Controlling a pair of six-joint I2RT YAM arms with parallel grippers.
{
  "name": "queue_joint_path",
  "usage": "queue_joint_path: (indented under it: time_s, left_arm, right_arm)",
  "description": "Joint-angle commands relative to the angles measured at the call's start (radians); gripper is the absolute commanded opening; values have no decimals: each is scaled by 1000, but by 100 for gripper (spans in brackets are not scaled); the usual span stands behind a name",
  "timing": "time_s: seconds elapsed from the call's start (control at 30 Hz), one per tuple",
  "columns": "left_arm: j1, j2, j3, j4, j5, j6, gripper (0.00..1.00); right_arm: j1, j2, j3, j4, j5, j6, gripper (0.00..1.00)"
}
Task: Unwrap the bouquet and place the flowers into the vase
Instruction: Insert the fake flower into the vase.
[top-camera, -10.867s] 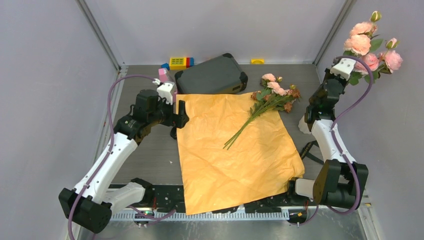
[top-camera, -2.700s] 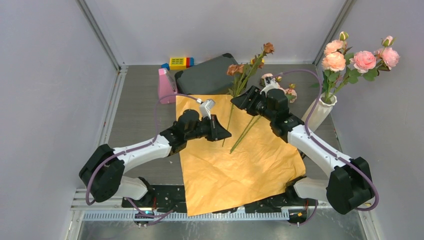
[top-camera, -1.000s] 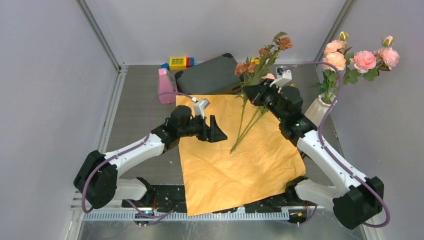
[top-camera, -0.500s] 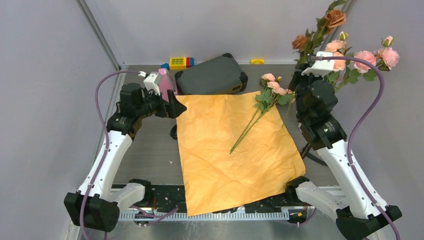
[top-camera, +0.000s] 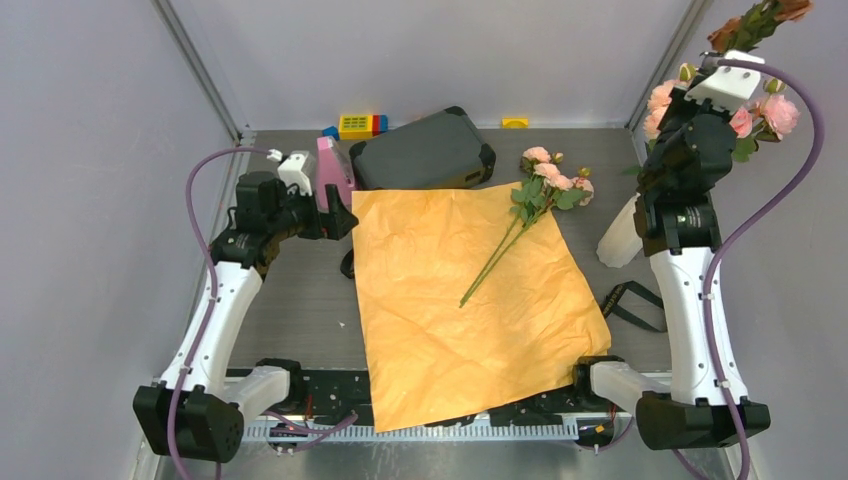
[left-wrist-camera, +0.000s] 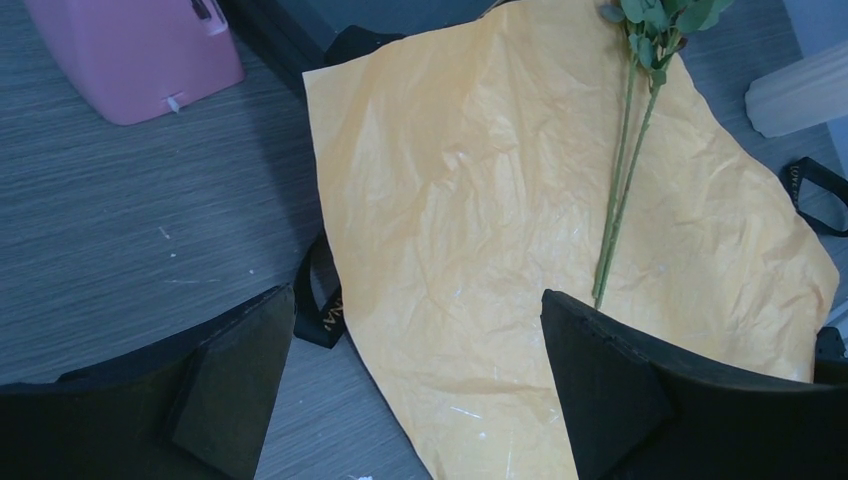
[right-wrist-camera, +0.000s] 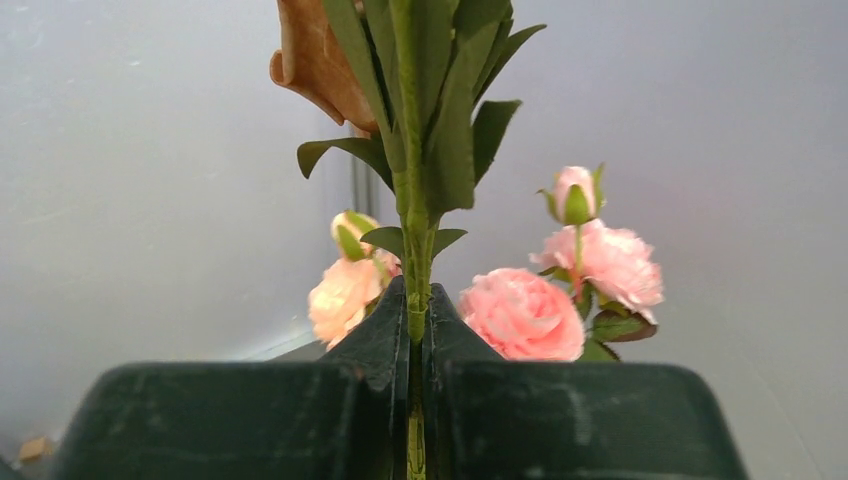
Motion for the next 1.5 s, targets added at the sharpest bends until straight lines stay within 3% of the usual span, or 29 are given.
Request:
queue_joint_path:
  time_s: [0.0, 0.23, 0.63, 1.47]
  left_arm:
    - [7, -35, 1, -27, -60, 43, 96]
    - [8, -48, -4, -37, -89, 59, 96]
    - [10, -48, -6, -39, -107, 71, 96]
    - [18, -48, -29, -12, -64, 60, 96]
  right_arm:
    - [-78, 10, 70, 99, -43, -17, 0]
    - [-152, -7, -24, 241, -174, -9, 0]
    - [-199, -19, -163, 379, -248, 22, 0]
    - [-216, -57, -489, 597, -142, 27, 0]
